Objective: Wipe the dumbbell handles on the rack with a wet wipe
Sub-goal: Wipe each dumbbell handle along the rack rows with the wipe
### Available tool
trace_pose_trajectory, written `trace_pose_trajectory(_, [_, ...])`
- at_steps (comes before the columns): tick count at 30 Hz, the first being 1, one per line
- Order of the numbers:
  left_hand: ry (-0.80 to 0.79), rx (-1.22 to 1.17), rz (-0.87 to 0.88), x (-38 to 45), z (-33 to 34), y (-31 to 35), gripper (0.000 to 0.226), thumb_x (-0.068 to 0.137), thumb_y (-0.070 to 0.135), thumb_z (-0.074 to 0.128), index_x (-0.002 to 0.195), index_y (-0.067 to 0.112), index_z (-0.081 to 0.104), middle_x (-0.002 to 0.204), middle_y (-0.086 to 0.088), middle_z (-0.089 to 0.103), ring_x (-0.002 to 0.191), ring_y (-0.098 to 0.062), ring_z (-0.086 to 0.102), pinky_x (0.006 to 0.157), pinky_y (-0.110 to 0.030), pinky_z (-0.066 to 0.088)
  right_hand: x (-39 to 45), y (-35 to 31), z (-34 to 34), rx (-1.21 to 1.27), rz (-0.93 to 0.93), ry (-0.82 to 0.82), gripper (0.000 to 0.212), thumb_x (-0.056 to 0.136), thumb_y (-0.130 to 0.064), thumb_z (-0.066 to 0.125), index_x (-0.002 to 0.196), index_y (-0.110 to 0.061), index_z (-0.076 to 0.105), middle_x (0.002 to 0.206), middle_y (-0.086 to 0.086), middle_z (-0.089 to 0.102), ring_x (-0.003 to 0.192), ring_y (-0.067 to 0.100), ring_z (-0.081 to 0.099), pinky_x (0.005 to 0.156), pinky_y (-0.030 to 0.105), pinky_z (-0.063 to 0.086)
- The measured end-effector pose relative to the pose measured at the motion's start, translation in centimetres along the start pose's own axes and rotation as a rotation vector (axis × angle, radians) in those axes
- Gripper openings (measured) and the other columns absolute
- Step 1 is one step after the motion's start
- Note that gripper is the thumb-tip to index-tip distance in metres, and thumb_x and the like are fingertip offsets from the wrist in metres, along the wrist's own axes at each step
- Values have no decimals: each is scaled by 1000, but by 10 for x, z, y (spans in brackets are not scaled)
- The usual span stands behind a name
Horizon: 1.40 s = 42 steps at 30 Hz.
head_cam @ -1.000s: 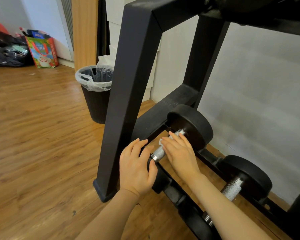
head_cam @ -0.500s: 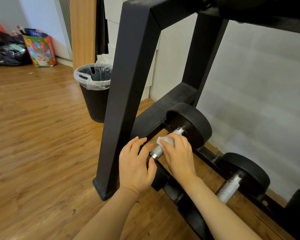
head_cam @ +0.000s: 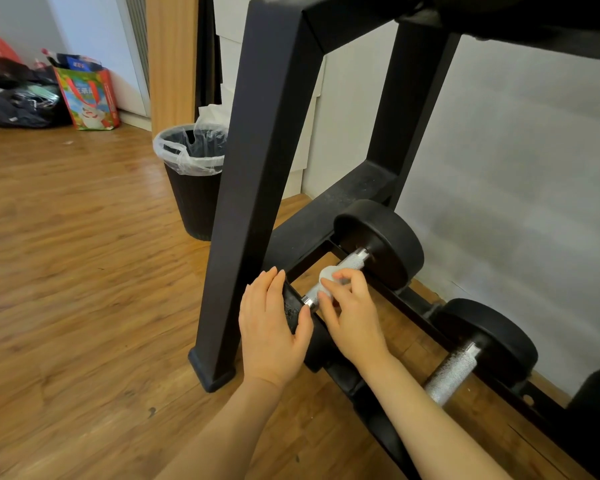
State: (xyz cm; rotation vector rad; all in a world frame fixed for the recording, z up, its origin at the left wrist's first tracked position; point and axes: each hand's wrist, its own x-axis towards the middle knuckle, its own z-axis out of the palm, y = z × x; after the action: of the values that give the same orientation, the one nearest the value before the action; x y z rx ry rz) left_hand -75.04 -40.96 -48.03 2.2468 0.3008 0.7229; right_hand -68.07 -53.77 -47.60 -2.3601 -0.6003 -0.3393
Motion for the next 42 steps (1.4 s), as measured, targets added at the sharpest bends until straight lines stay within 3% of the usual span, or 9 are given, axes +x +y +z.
trace_pose_trajectory(5, [17, 9, 18, 0, 0, 0, 65, 88, 47, 41, 142, 12, 49, 146, -6, 48, 139, -26, 39, 116, -53, 31, 1, 4, -6, 39, -24, -66, 35, 96, -15, 56, 131, -12, 57, 150, -4, 29, 123, -3, 32, 89, -1, 33])
trace_pose_trajectory(11, [27, 18, 26, 1, 0, -1, 62, 88, 47, 42, 141, 14, 50, 144, -5, 49, 136, -26, 42, 110, -58, 36, 1, 8, -3, 56, -52, -7, 34, 96, -18, 59, 130, -14, 59, 138, -3, 48, 119, 0, 45, 98, 20, 48])
trace_pose_trajectory(16, [36, 27, 35, 1, 1, -1, 60, 88, 46, 42, 139, 16, 52, 143, -4, 49, 135, -26, 43, 111, -56, 36, 3, 7, -2, -65, -161, 51, 32, 91, -17, 66, 123, -14, 65, 120, -1, 61, 112, 11, 53, 90, 23, 48])
trace_pose_trajectory(20, [44, 23, 39, 1, 1, -1, 59, 89, 45, 42, 138, 17, 53, 143, -5, 49, 134, -26, 43, 111, -55, 36, 1, 7, 0, -68, -175, 25, 30, 90, -12, 66, 120, -12, 67, 116, 1, 61, 110, 8, 50, 90, 11, 38])
trace_pose_trajectory(26, [55, 15, 36, 1, 2, 0, 57, 88, 45, 42, 137, 17, 54, 142, -5, 50, 133, -27, 44, 110, -55, 36, 1, 11, 2, -100, -179, 9, 26, 92, -12, 64, 117, -8, 68, 127, 8, 58, 116, 20, 55, 94, 22, 44])
trace_pose_trajectory(30, [62, 13, 61, 2, 2, -1, 56, 88, 43, 43, 136, 16, 55, 141, -6, 50, 132, -27, 45, 110, -52, 35, 5, 13, 4, -2, -44, 150, 25, 92, -15, 62, 116, -10, 68, 119, 2, 60, 112, 13, 53, 91, 24, 50])
trace_pose_trajectory(32, [66, 6, 63, 1, 1, 0, 56, 88, 43, 43, 135, 16, 55, 141, -6, 50, 132, -27, 45, 110, -51, 34, 6, 12, 4, -10, -15, 216, 23, 91, -14, 64, 113, -10, 70, 113, 0, 61, 106, 10, 52, 86, 20, 50])
trace_pose_trajectory(36, [66, 11, 61, 2, 1, 1, 55, 88, 42, 43, 134, 16, 56, 140, -6, 51, 130, -27, 47, 109, -54, 37, 3, 11, 5, -75, -152, 107, 21, 88, -11, 68, 109, -9, 70, 107, 1, 61, 100, 9, 53, 83, 6, 38])
trace_pose_trajectory(42, [69, 11, 66, 2, 0, 1, 55, 87, 41, 43, 134, 14, 57, 139, -8, 52, 129, -29, 47, 106, -57, 39, 7, 9, 1, 42, 58, 242, 21, 94, -16, 59, 112, -10, 67, 112, -3, 57, 103, 11, 57, 85, 22, 52])
